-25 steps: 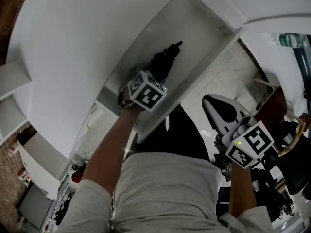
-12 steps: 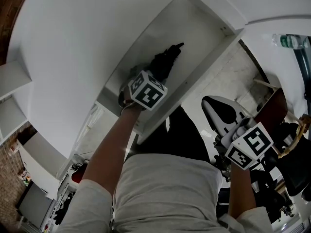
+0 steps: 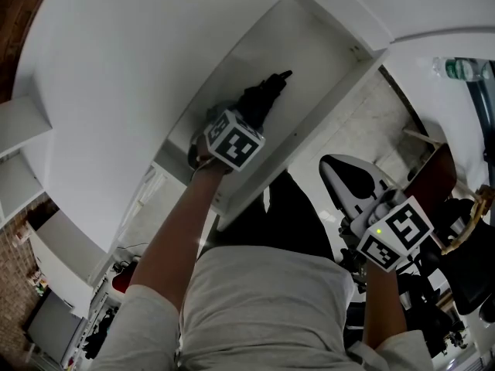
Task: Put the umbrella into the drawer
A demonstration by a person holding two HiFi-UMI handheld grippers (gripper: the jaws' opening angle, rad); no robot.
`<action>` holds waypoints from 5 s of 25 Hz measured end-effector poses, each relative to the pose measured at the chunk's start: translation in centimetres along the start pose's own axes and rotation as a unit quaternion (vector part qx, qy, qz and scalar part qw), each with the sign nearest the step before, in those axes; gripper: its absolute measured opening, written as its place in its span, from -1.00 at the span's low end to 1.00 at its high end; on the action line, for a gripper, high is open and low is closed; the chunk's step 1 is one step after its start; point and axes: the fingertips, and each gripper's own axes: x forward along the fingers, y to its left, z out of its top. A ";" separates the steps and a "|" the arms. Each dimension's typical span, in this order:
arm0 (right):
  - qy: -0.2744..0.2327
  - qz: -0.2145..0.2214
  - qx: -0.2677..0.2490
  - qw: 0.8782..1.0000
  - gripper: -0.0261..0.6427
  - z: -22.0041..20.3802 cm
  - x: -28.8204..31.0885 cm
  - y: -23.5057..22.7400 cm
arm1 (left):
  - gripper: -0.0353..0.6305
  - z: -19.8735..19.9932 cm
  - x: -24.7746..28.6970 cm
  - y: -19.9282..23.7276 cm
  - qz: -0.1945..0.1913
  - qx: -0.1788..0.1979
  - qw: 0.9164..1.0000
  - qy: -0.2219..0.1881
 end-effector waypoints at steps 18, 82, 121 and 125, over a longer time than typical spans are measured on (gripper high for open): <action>0.004 0.006 -0.008 1.000 -0.84 -0.2 -0.4 0.2 | 0.09 0.0 -0.3 0.6 0.015 0.006 1.000 0.003; -0.062 0.010 -0.090 0.994 -0.84 5.7 -6.5 6.4 | -0.62 1.8 -17.0 -2.6 0.066 -0.057 0.980 -0.179; -0.079 0.043 -0.153 0.984 -0.84 10.5 -6.9 10.7 | -0.84 1.9 -30.0 -5.1 0.128 -0.098 0.938 -0.305; -0.083 0.041 -0.151 0.984 -0.84 10.8 -7.2 10.5 | -0.84 2.4 -29.9 -5.4 0.125 -0.095 0.939 -0.306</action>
